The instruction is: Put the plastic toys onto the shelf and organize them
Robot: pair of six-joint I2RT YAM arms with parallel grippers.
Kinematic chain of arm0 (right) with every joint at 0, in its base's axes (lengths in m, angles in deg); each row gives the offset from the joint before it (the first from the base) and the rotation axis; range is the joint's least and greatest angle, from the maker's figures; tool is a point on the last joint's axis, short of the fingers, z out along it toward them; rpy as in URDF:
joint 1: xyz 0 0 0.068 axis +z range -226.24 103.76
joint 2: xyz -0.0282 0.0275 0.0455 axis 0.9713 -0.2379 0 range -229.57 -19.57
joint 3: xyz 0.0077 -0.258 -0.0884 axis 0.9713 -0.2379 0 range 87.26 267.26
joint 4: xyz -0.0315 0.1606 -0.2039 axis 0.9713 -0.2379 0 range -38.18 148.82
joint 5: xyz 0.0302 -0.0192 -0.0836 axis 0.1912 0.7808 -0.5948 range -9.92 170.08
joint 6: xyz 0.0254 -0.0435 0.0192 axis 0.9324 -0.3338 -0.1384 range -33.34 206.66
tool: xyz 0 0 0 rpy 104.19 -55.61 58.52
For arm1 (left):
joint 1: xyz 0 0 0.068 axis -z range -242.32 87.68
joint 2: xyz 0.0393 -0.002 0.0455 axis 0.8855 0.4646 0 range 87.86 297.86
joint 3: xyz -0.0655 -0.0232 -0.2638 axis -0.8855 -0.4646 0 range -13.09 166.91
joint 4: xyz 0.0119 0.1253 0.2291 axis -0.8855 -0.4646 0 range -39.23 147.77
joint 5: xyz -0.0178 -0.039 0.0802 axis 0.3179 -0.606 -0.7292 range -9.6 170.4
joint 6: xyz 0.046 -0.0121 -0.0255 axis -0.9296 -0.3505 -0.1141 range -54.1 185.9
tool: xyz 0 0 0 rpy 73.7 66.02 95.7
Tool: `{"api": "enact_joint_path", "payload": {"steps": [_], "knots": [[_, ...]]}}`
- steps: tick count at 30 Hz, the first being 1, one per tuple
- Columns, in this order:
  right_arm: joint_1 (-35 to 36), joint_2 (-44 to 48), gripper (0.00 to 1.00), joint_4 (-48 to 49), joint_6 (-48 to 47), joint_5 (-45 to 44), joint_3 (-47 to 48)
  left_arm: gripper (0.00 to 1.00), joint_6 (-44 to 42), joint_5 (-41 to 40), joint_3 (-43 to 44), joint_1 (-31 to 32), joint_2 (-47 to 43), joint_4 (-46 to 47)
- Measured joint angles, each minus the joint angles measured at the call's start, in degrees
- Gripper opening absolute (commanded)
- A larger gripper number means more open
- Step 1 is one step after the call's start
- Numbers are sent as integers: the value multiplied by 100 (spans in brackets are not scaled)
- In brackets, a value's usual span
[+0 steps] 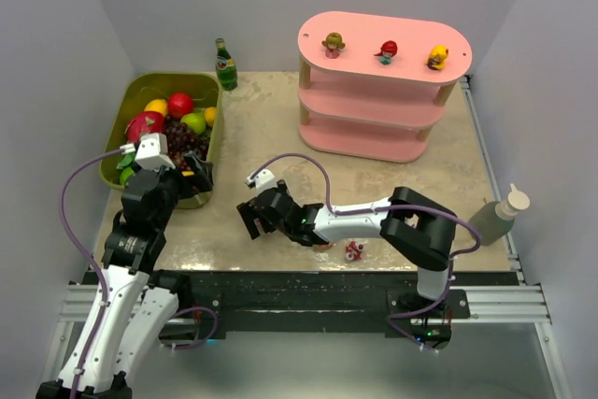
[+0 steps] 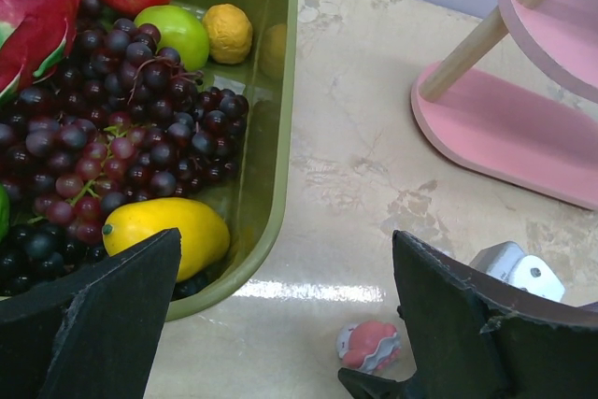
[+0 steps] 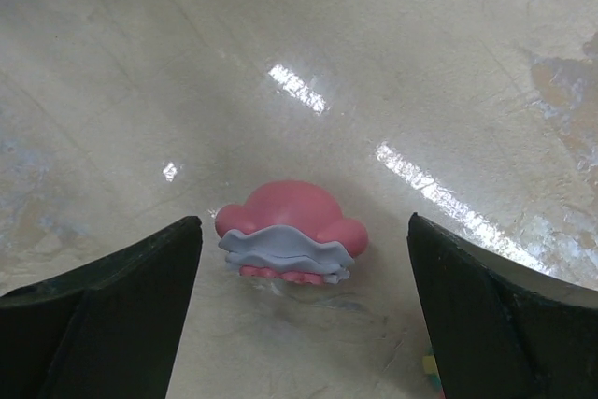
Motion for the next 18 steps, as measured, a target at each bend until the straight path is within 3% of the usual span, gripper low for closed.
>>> {"api": "enact_joint_path", "payload": {"steps": [11, 18], "knots": [[0, -44, 79, 83, 81, -9, 15, 99, 0, 0, 0, 0, 0, 2], [0, -271, 60, 76, 120, -11, 197, 99, 0, 0, 0, 0, 0, 2]]}}
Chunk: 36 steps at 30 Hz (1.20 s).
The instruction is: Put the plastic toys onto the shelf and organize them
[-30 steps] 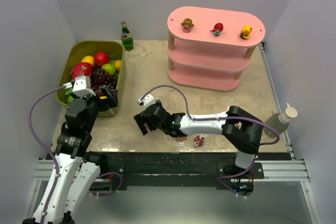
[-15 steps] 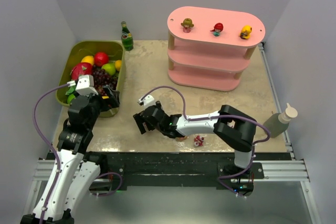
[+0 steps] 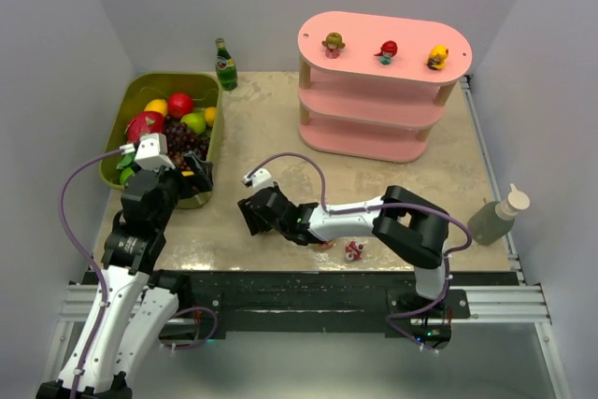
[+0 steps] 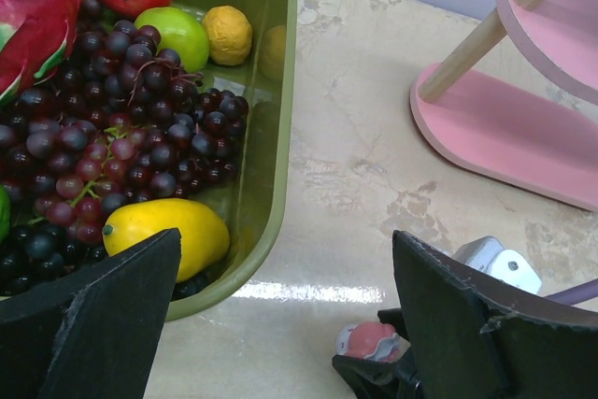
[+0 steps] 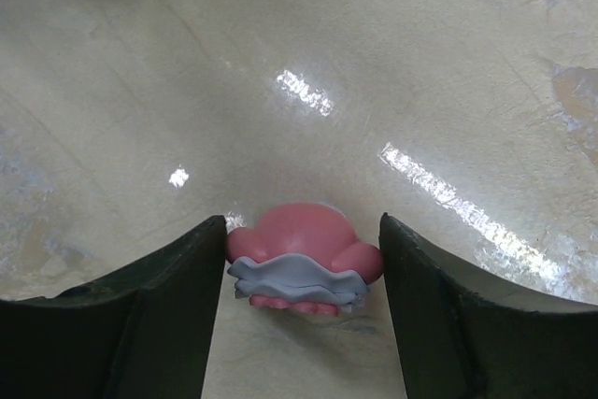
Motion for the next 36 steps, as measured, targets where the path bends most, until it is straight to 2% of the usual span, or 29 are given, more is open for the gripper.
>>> {"api": "enact_joint_path", "payload": {"steps": [3, 4, 7, 21, 30, 36], "knots": [[0, -39, 42, -15, 76, -11, 61, 99, 0, 0, 0, 0, 0, 0], [0, -39, 32, -33, 76, -20, 61, 99, -2, 0, 0, 0, 0, 0], [2, -37, 25, -81, 136, -114, 72, 99, 0, 0, 0, 0, 0, 0], [-195, 293, 23, -1069, 376, -557, 573, 99, -2, 13, 0, 0, -39, -4], [-1285, 1128, 25, -1742, 260, -713, 1067, 99, -2, 199, -2, 0, -129, -13], [-1941, 1281, 26, -1915, 9, -885, 1504, 99, -4, 284, -2, 0, -173, -9]]}}
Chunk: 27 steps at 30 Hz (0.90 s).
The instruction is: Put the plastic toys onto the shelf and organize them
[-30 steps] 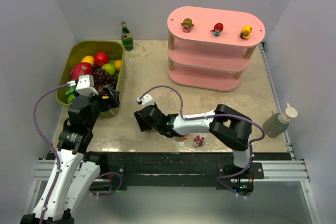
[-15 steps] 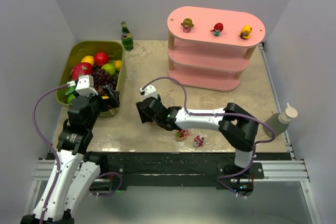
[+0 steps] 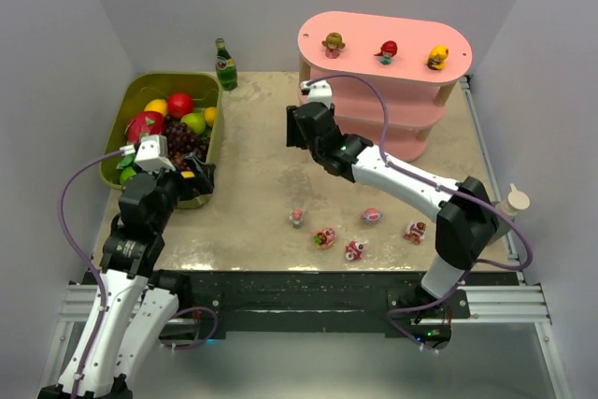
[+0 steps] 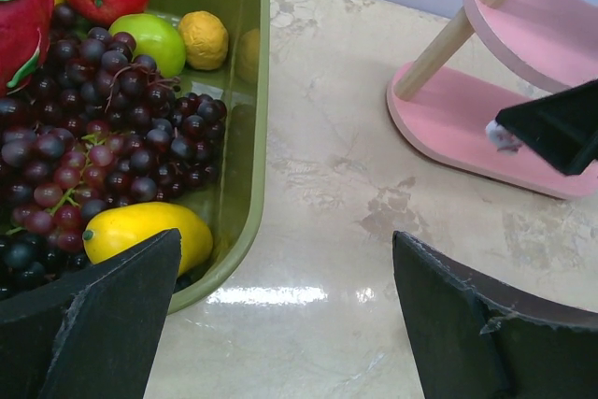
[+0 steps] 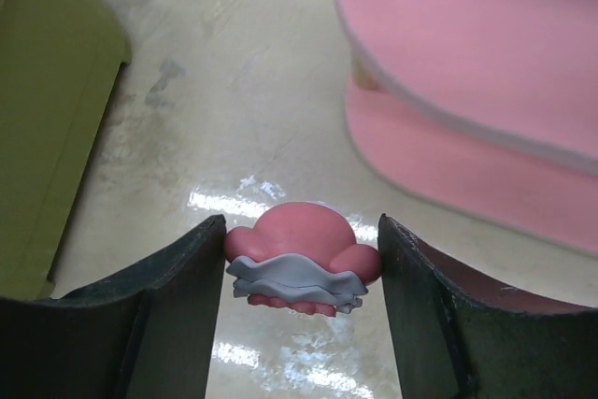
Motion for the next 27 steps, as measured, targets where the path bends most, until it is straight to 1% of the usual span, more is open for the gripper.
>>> {"api": "enact_joint_path", "payload": {"steps": [7, 14, 23, 27], "knots": [[-282, -74, 26, -118, -238, -267, 673, 99, -7, 20, 0, 0, 138, -2], [-435, -551, 29, -326, -319, -614, 1458, 99, -22, 17, 0, 0, 151, -4], [-472, -699, 34, -852, -205, -938, 1596, 99, -33, 20, 0, -42, 208, -4], [-494, -839, 35, -938, -160, -1084, 1759, 99, -37, 20, 0, -42, 210, -4]]}}
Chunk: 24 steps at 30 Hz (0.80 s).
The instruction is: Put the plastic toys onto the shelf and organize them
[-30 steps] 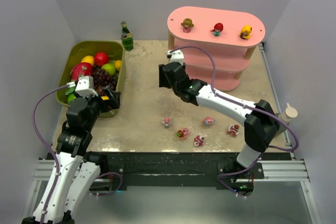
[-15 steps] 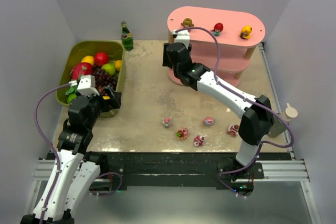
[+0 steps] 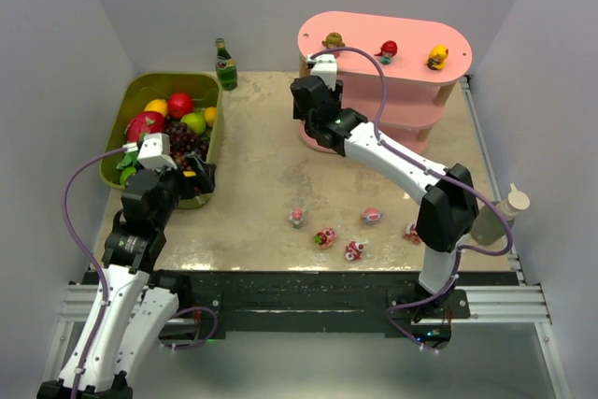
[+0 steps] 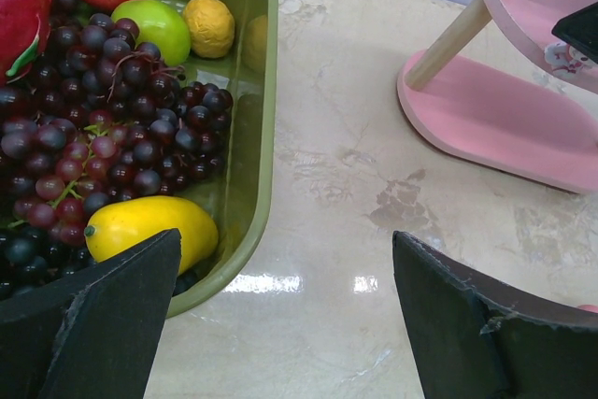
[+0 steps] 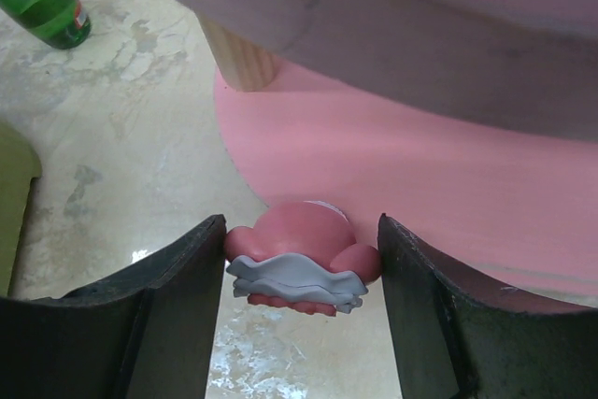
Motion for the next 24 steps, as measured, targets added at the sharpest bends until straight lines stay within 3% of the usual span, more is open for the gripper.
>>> {"api": "enact_joint_path", "payload": {"steps": [24], "knots": [[-120, -396, 52, 337, -52, -533, 293, 99, -2, 0, 0, -33, 59, 0]]}}
